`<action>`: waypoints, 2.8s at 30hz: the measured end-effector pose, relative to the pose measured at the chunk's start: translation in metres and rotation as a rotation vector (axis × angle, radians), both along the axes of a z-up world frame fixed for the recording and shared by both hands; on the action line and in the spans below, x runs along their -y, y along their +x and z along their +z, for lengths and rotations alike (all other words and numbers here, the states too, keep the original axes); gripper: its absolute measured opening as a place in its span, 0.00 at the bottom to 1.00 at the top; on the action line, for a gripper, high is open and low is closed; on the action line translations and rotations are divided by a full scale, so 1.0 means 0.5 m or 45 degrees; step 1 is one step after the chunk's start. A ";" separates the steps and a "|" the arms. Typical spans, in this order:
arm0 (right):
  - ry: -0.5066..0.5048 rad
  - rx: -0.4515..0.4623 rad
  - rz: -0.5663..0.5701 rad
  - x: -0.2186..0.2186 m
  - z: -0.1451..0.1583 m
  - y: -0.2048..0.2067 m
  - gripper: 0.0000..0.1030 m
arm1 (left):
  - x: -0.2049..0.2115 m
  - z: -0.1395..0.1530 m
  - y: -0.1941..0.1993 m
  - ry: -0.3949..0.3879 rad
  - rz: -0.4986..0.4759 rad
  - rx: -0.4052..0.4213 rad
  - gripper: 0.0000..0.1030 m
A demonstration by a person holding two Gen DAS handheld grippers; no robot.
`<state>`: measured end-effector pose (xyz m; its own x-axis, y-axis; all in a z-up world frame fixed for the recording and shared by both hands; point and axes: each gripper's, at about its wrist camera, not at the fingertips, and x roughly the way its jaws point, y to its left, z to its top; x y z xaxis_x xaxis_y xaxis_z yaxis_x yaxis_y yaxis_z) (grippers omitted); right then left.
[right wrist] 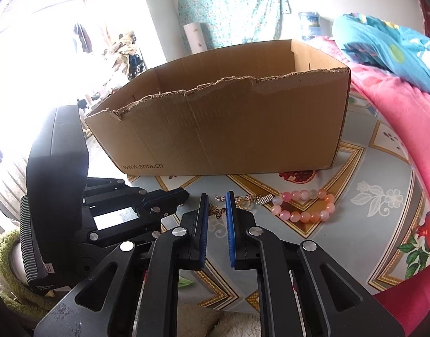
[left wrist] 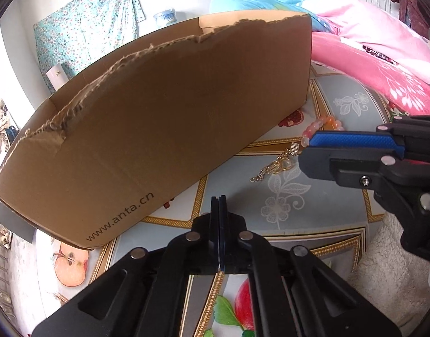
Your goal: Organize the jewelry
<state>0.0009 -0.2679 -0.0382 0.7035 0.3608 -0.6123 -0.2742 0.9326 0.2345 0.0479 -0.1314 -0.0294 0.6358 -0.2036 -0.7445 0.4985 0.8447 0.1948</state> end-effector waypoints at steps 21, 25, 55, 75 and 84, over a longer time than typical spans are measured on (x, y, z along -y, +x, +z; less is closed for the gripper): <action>0.017 0.020 -0.002 0.001 0.011 -0.016 0.10 | -0.046 0.004 0.023 -0.026 0.020 -0.072 0.00; 0.014 0.024 -0.002 -0.002 0.014 -0.015 0.10 | -0.045 0.004 0.009 -0.013 0.039 -0.073 0.00; -0.016 -0.001 -0.106 0.049 0.009 -0.027 0.13 | -0.094 0.020 -0.022 -0.292 0.085 -0.145 0.00; 0.019 -0.030 -0.175 0.061 0.005 -0.041 0.13 | 0.048 0.000 -0.068 -0.194 -0.172 -0.099 0.18; 0.019 -0.008 -0.162 0.055 0.014 -0.048 0.13 | 0.047 -0.002 -0.070 -0.123 -0.214 -0.051 0.06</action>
